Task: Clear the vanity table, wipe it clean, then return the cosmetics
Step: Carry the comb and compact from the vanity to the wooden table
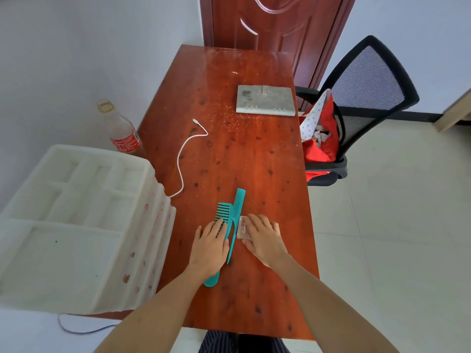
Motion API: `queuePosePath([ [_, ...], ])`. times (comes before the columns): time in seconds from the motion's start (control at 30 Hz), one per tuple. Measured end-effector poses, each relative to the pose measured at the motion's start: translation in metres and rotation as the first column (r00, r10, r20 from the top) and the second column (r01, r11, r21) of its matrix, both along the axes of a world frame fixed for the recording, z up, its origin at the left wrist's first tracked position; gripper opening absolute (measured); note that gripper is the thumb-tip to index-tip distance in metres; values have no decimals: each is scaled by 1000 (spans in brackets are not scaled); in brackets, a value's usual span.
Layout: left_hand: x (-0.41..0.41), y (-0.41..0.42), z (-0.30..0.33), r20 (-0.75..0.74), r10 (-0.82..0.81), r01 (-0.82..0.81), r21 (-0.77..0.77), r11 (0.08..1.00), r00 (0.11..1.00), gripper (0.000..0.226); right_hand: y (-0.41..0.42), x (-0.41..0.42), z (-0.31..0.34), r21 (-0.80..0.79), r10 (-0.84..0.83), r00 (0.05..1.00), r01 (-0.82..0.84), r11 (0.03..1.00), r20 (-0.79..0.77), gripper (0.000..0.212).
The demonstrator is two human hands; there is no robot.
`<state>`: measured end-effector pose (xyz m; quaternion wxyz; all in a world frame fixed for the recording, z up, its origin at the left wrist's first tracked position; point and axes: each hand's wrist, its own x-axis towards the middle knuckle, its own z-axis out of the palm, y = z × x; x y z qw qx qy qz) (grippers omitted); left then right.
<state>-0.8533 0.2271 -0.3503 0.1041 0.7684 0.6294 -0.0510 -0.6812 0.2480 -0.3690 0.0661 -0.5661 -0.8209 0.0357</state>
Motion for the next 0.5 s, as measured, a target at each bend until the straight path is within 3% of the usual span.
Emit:
queuePosePath([
  [0.37,7,27,8,-29,-23,22,-36,999,999,54,-5,1,4,-87,-21,999,25,996,40,59],
  [0.5,1,23,22,-100,-32,37,48,998,994,59,-6,2,20,-43,-59,993,64,997,100,59],
])
